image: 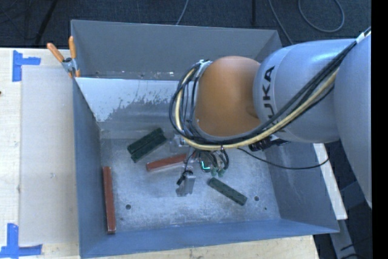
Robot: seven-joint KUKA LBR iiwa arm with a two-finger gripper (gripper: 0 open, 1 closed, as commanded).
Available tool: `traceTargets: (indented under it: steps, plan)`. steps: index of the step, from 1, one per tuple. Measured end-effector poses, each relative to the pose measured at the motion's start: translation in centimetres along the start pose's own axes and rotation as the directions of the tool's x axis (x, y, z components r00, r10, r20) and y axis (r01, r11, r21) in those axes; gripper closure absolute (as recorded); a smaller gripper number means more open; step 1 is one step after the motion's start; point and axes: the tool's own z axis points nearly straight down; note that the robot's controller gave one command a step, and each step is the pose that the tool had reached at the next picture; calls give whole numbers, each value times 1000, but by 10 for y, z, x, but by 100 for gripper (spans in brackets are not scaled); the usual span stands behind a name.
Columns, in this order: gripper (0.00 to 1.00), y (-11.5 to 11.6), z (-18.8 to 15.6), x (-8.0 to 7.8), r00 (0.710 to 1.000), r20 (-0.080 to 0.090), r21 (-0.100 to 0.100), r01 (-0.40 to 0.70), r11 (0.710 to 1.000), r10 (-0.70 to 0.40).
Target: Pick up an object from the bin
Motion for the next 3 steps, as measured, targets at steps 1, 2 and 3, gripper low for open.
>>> traceTargets:
  steps: [1,2,3]
  plan:
    - [0,-54,79,-68,999,14,-1,-50,999,50]
    - [100,-52,76,-67,999,11,-2,-48,999,48]
    - [100,-74,-62,-80,992,18,-3,-123,992,123]
